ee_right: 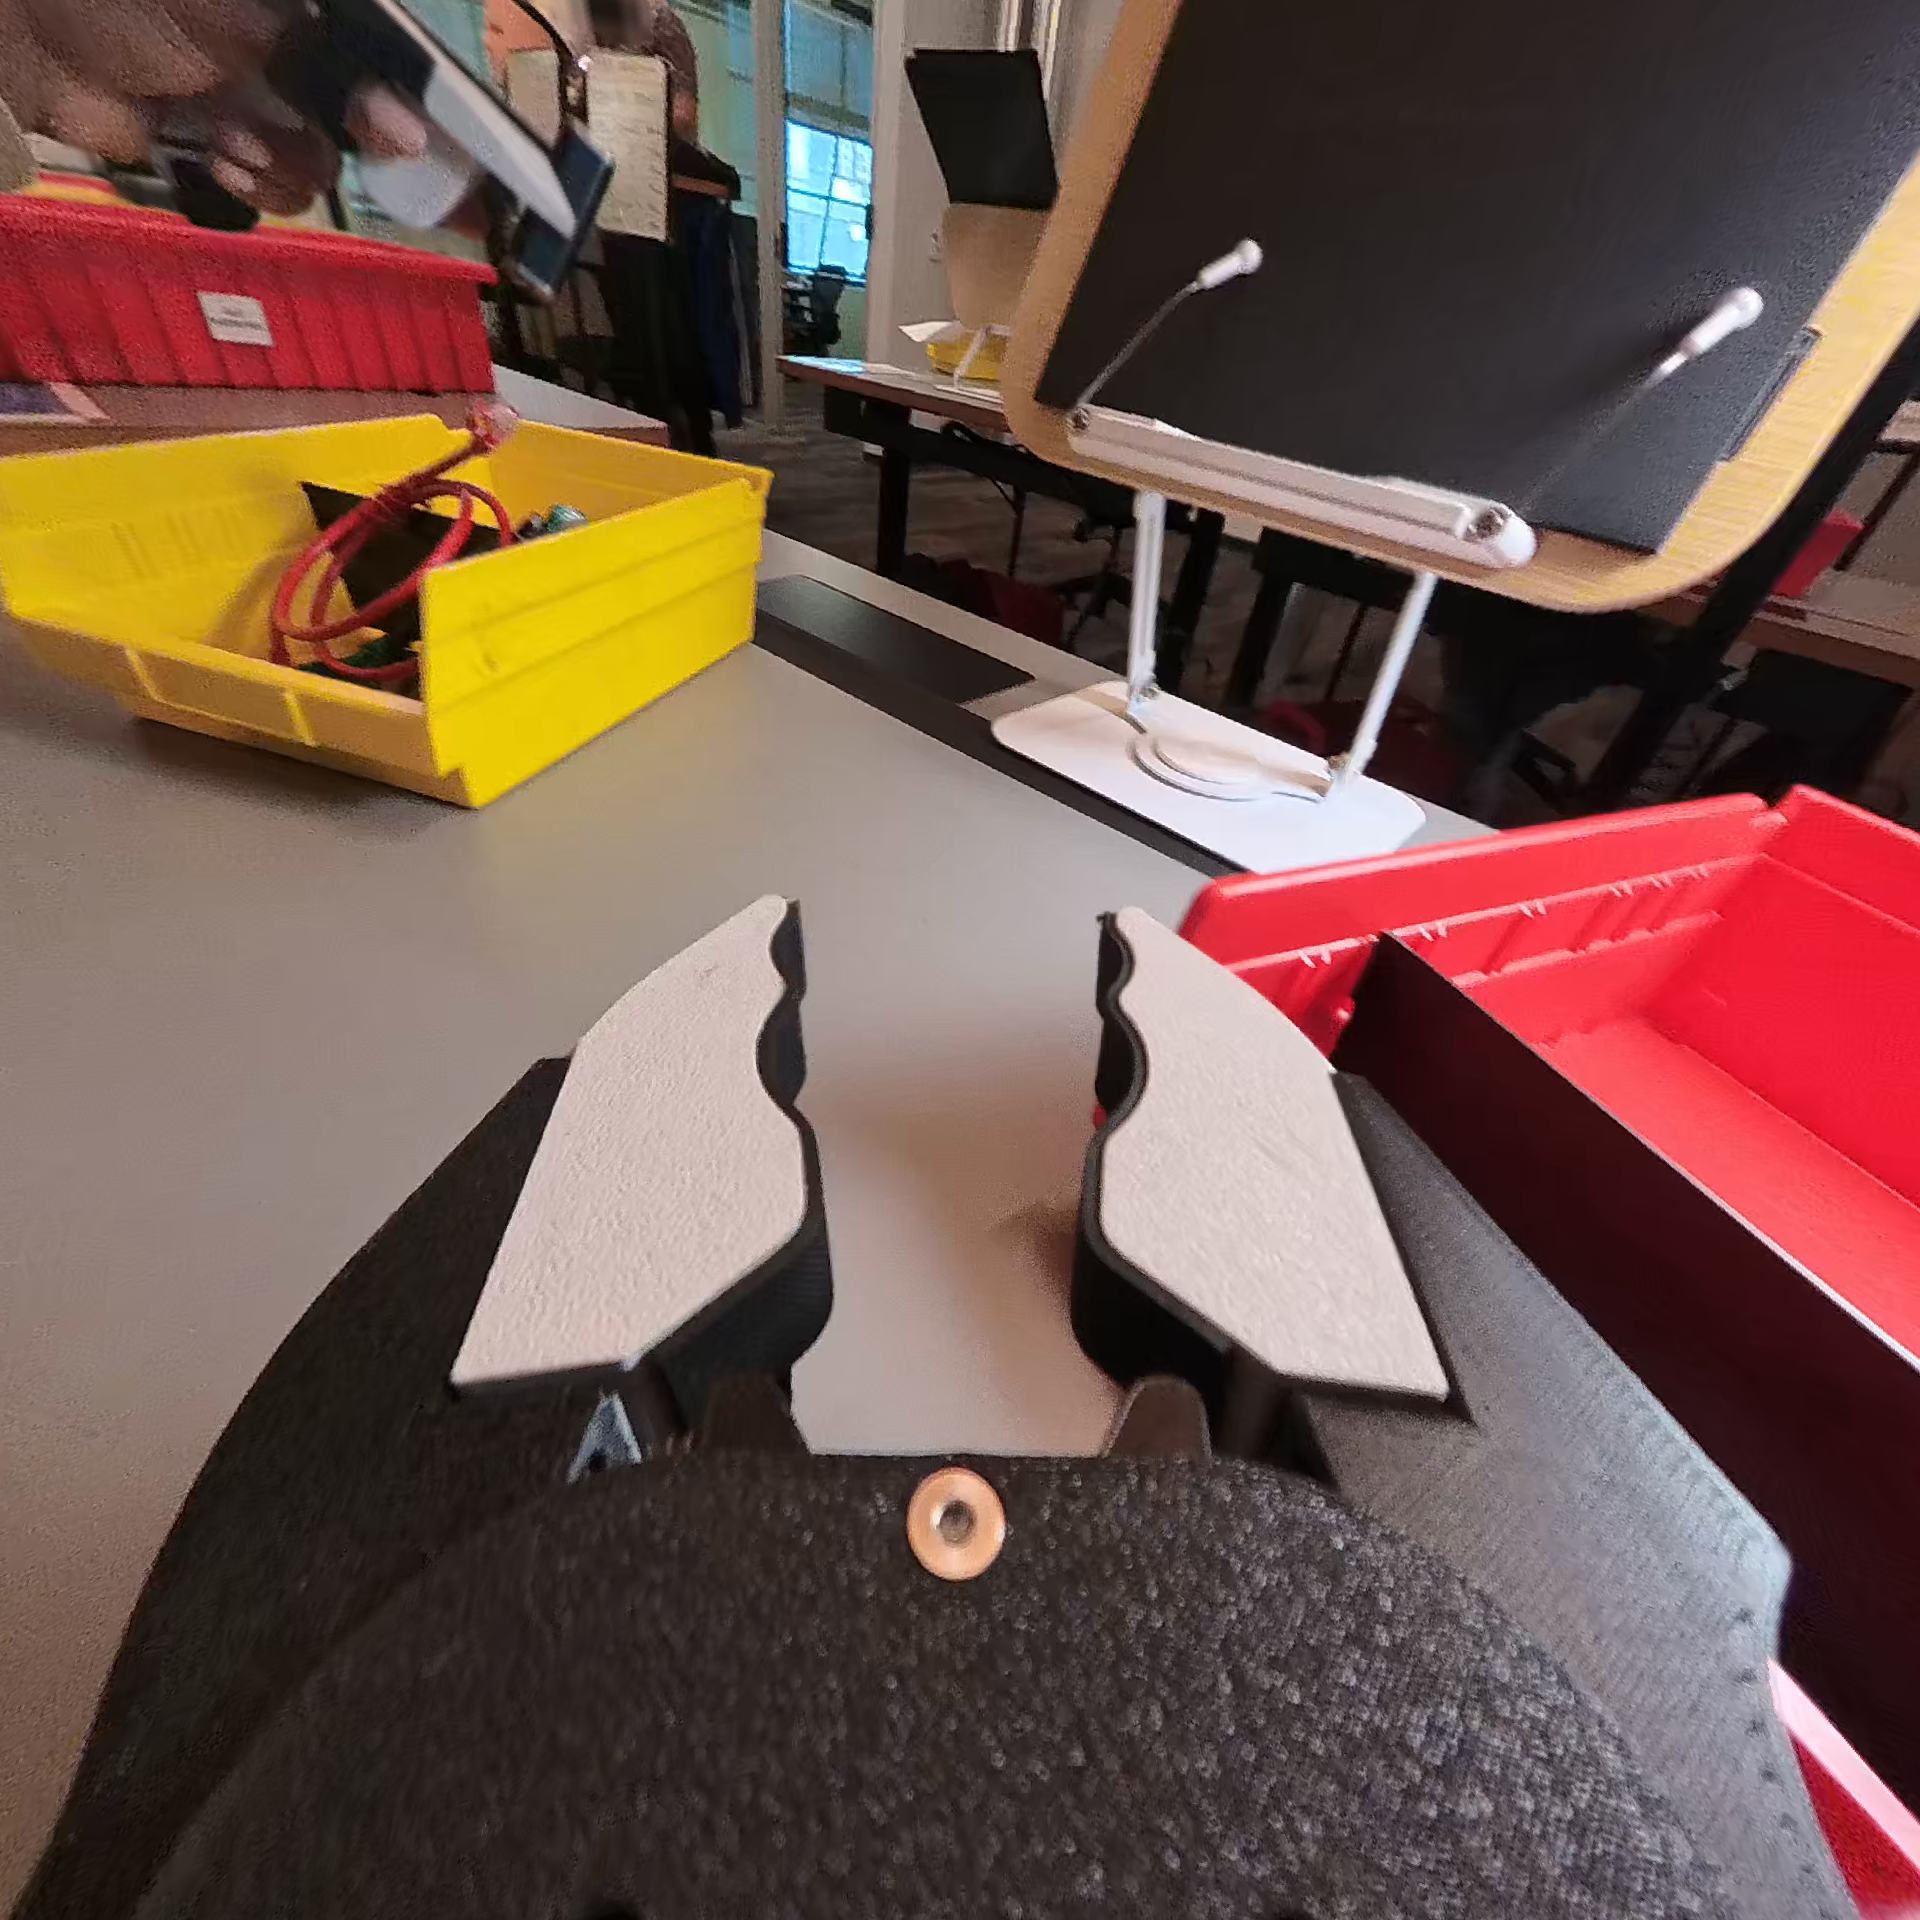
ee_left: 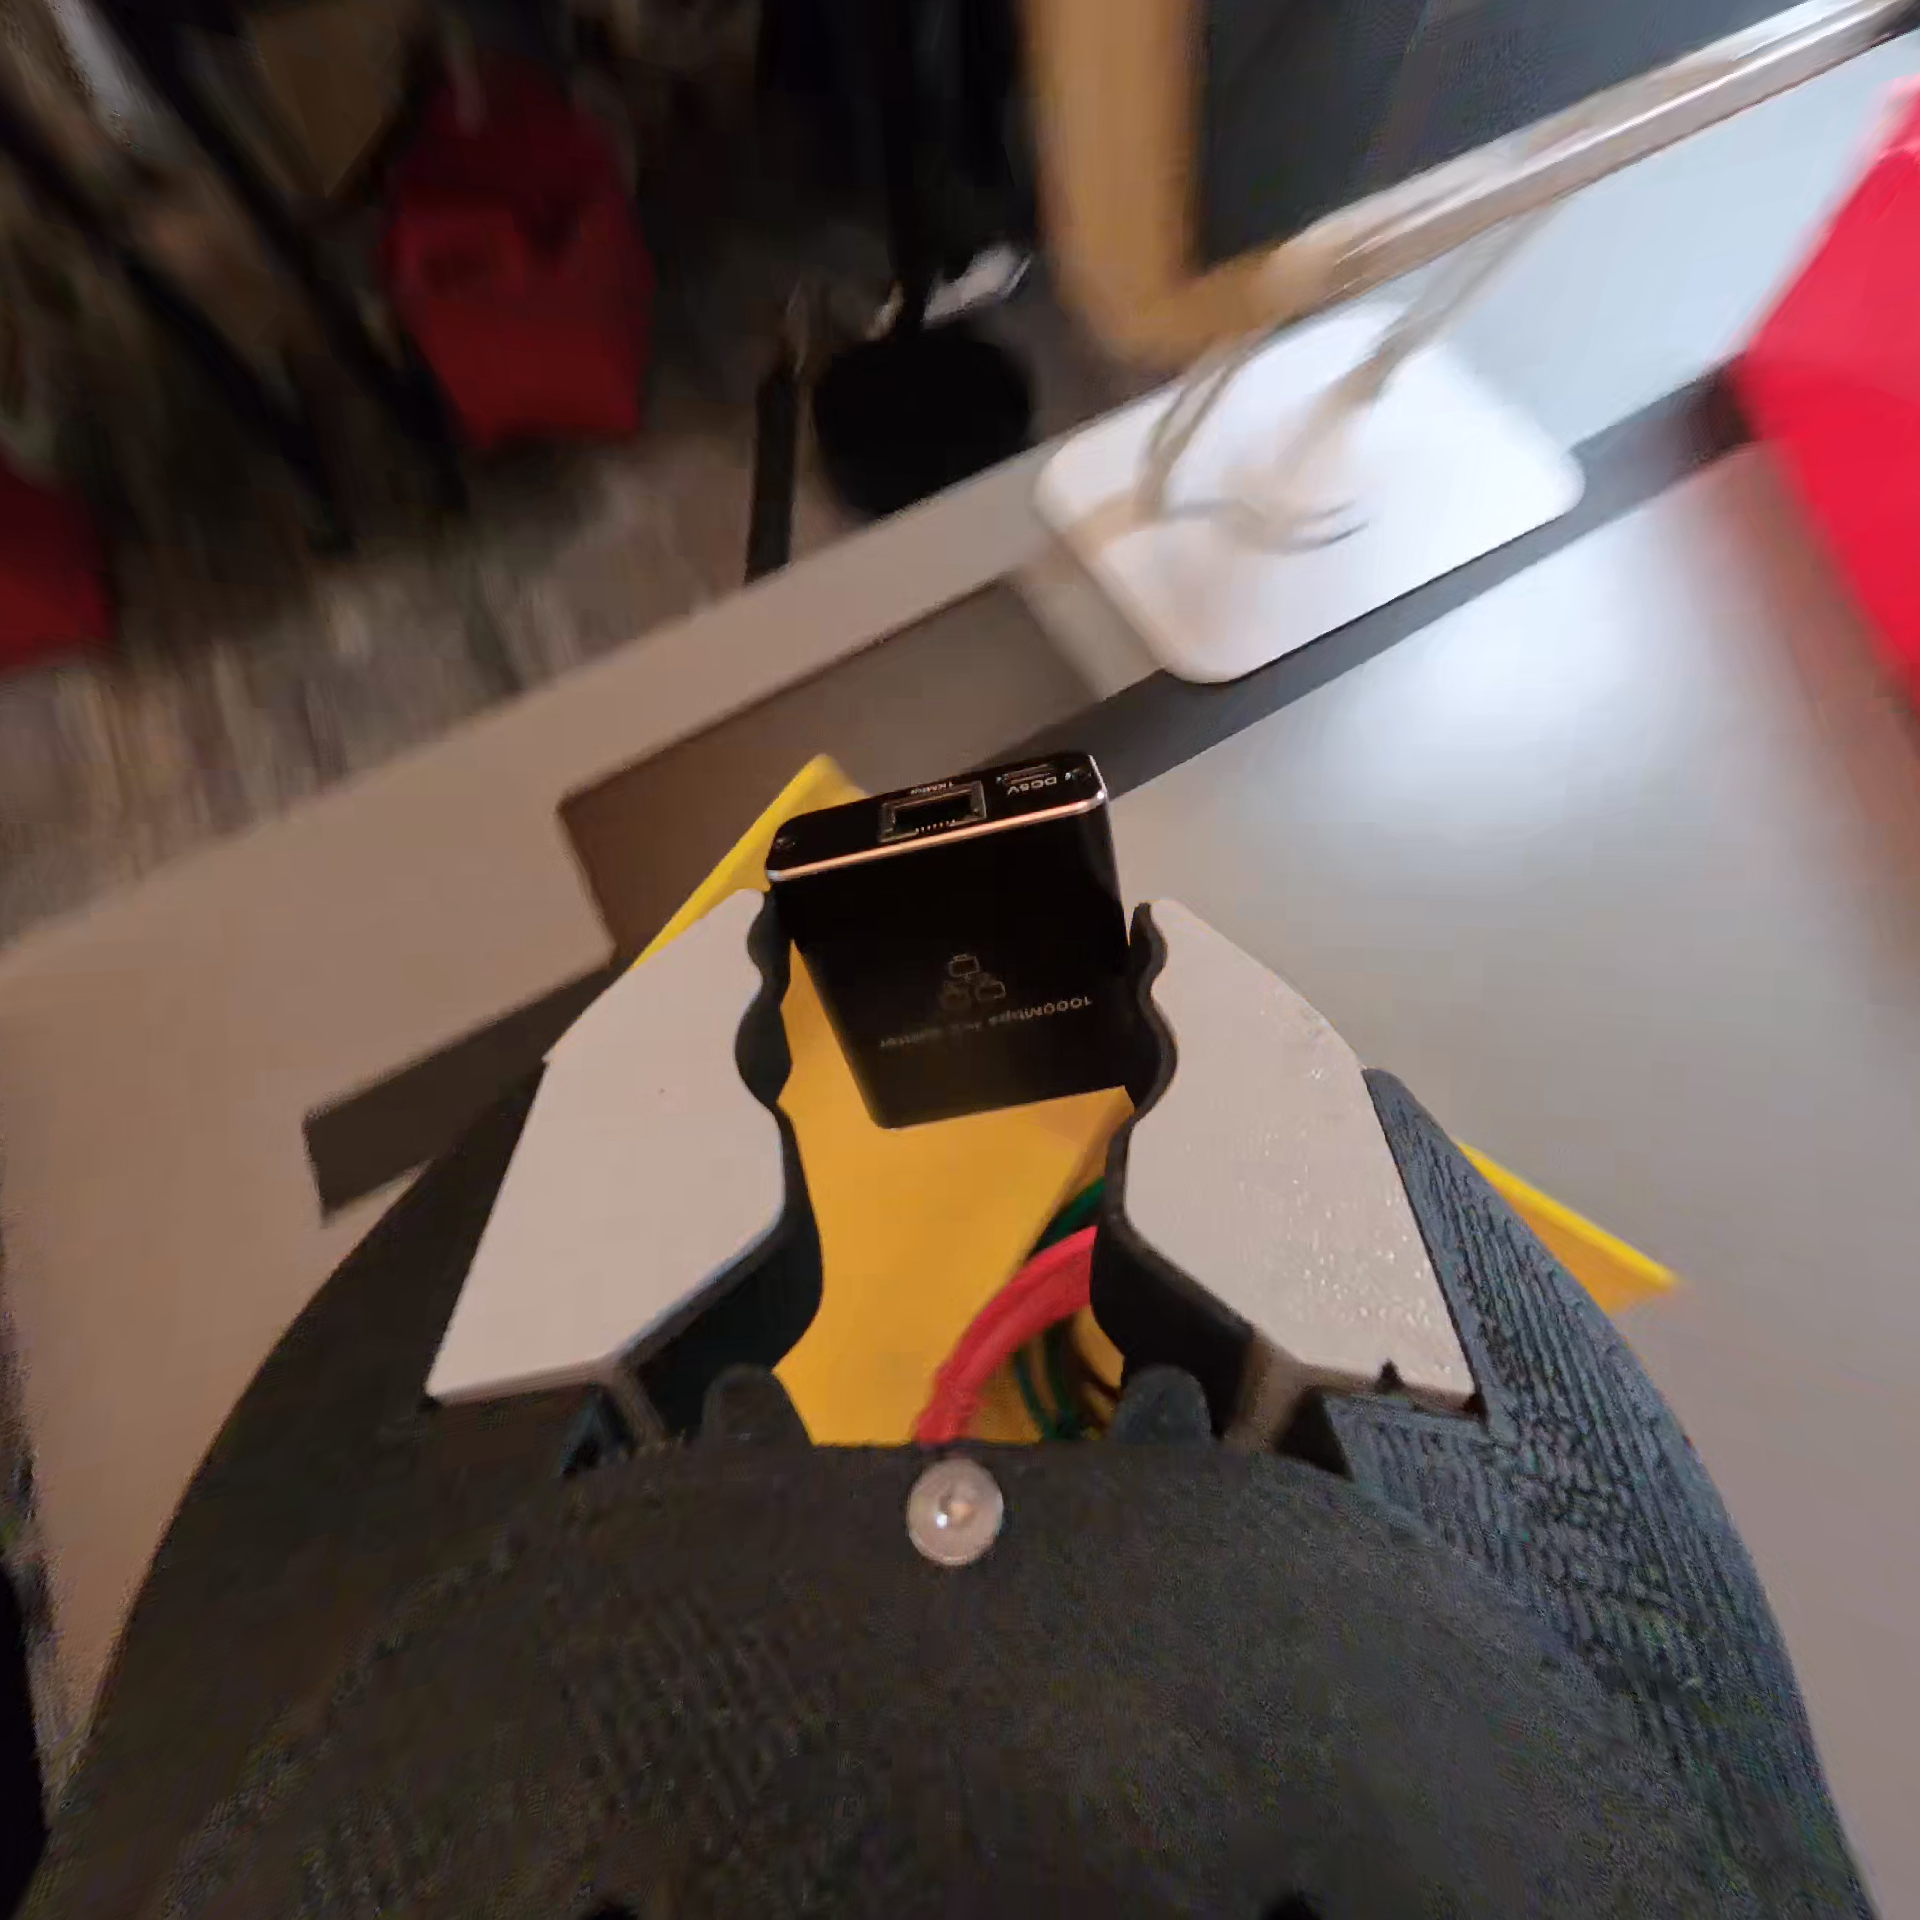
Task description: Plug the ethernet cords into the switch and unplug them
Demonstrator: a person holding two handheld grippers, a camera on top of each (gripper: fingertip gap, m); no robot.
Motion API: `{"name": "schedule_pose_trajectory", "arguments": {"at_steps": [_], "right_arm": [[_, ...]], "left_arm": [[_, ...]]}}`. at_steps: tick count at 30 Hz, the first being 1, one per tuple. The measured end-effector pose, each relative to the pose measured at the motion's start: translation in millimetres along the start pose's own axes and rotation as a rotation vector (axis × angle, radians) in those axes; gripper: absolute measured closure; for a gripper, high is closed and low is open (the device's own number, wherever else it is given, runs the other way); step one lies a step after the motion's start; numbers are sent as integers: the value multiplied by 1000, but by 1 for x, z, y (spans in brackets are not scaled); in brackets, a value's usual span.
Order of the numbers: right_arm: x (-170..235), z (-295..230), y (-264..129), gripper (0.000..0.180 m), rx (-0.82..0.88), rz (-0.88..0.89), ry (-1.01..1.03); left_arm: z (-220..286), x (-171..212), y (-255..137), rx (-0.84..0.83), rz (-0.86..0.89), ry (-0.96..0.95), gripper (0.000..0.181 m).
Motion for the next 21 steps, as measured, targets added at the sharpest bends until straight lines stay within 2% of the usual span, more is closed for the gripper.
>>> {"name": "schedule_pose_trajectory", "arguments": {"at_steps": [3,7,10,13,16,19,21], "right_arm": [[-18,-12,7,127,-75,29,7],[-62,-30,17,131,-152,111,-14],[-105,-49,27,131,-266,152,25],[-139,-64,36,130,-307,164,48],[-141,-72,50,129,-308,87,81],[-118,-75,64,132,-322,-4,90],[-106,-76,70,153,-376,-21,133]], "left_arm": [[64,-16,-39,102,188,170,117],[154,-12,-70,178,439,389,117],[207,-5,-76,173,566,473,117],[244,0,-68,122,614,559,118],[270,8,-54,86,638,641,118],[287,16,-44,50,625,732,118],[294,20,-40,32,631,773,118]]}}
Point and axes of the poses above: each gripper's, where its closed fingertips meet, y out along the fingers, x out of its underside, z = x × y across the jaws, the point moved 7 cm from there along -y, back along the fingers, and after that the axes turned 3 degrees about -x, right-handed, at the moved point
